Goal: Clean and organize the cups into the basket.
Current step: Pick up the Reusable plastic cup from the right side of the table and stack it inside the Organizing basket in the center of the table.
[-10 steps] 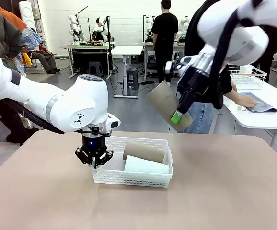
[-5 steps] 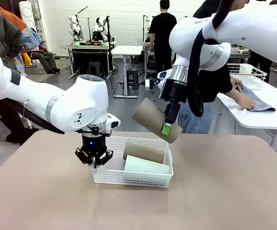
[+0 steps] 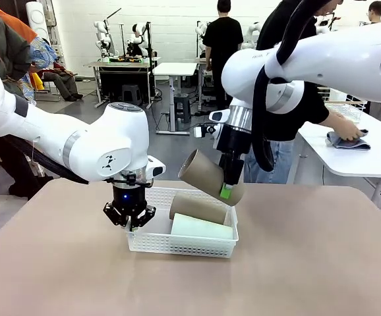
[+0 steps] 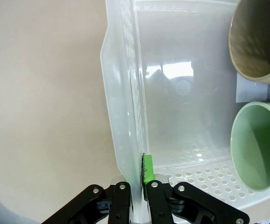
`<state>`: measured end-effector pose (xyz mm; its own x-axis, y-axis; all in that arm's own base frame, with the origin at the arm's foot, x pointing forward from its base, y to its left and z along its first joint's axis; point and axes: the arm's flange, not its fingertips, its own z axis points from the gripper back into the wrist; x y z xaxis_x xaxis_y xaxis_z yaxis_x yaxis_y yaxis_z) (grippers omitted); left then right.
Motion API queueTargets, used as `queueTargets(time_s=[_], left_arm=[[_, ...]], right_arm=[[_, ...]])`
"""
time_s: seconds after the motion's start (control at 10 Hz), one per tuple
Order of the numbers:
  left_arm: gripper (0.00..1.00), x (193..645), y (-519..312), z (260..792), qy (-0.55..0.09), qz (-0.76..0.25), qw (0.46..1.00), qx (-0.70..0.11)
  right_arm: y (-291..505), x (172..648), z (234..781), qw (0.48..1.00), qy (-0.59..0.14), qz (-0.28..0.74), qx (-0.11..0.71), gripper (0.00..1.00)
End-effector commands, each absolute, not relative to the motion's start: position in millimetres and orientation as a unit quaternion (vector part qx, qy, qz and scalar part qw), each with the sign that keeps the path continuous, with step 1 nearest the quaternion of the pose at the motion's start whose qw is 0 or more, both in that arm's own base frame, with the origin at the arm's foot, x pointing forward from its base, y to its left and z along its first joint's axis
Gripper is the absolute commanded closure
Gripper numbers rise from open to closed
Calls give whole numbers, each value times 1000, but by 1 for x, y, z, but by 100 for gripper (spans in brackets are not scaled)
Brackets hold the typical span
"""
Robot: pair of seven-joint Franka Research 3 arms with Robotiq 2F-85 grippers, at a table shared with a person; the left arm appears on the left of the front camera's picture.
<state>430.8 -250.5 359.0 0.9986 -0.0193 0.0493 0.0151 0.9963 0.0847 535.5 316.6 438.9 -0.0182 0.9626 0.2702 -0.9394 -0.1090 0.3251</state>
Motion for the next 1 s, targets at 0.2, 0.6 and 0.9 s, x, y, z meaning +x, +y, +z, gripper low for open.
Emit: queueTargets(time_s=[0.2,0.6,0.9], left_arm=[[100,430,-250,360,-31,-15,998,49],[100,430,-250,360,-31,-15,998,49],[100,430,-250,360,-31,-15,998,49]], right_arm=[[320,520,409,654,-22,735,180,20],[315,521,394,652,-24,732,196,20],[311,520,390,652,-19,730,204,20]])
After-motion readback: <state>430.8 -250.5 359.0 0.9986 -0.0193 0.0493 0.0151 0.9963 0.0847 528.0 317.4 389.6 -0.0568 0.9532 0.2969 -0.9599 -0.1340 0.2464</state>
